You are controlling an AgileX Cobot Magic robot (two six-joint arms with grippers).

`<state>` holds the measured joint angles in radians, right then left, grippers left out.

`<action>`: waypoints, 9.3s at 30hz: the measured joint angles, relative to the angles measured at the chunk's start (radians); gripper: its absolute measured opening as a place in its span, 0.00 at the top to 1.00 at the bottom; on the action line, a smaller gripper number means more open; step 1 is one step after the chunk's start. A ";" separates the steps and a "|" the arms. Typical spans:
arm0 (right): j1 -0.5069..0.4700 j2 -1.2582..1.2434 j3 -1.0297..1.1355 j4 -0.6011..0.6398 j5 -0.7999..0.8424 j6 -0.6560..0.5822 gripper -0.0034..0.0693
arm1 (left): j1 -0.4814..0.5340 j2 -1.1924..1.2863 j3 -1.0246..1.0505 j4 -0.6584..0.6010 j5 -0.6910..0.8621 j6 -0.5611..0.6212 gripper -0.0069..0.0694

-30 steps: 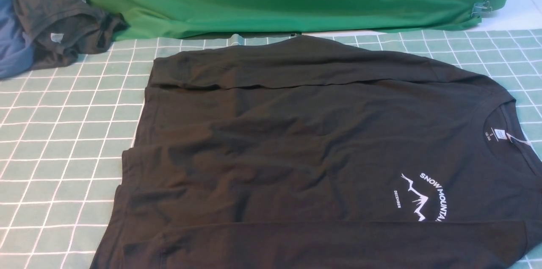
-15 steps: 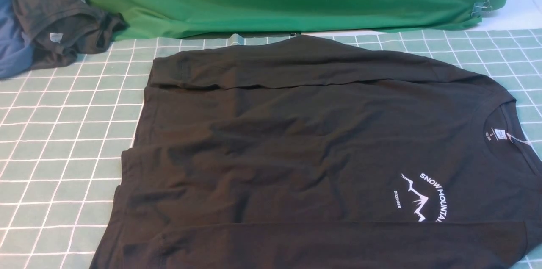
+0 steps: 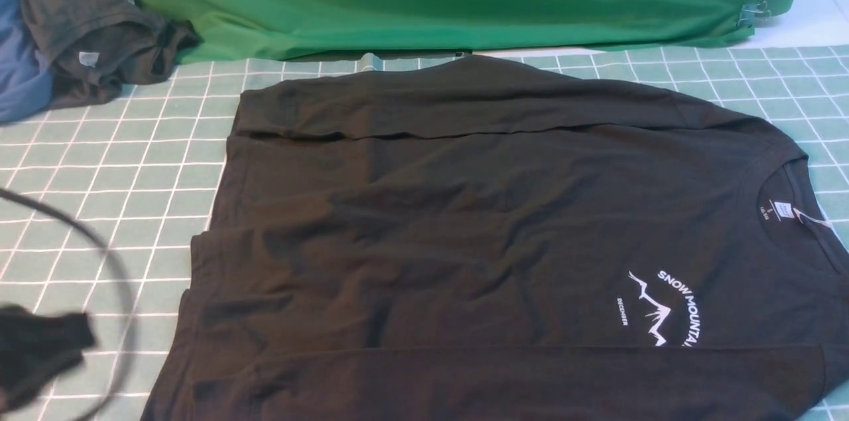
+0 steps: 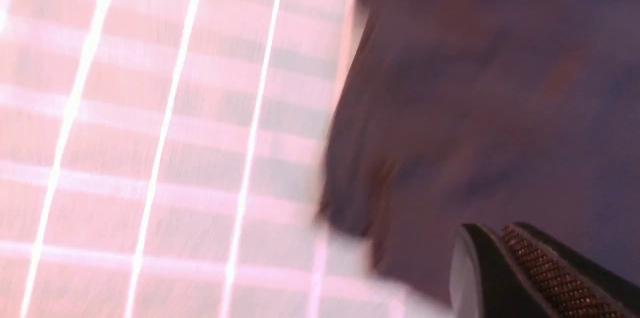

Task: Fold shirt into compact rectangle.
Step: 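Grasp the left edge of the dark T-shirt lying flat on the table, then fold the left side of the black T-shirt inward over its body, then grab the top left corner of the dark shirt with the left gripper, then fold the left side of the dark shirt inward over its body with the left gripper, then grasp the near edge of the shirt at its hem and shoulder corners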

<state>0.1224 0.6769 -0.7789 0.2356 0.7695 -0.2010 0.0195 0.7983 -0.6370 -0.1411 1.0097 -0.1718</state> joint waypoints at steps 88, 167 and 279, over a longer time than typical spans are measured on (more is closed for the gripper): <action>0.002 0.100 0.153 0.086 -0.123 -0.040 0.81 | -0.219 0.657 -0.180 -0.029 -0.011 0.310 0.89; 0.002 0.100 0.153 0.086 -0.137 -0.043 0.73 | -0.124 1.315 -1.140 0.278 -0.210 -0.192 0.41; 0.002 0.100 0.242 0.003 -0.287 0.006 0.64 | -0.159 0.678 0.065 0.113 -0.292 -0.032 0.56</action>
<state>0.1241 0.7774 -0.5370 0.2391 0.4826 -0.1947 -0.1395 1.4763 -0.5717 -0.0277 0.7177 -0.2038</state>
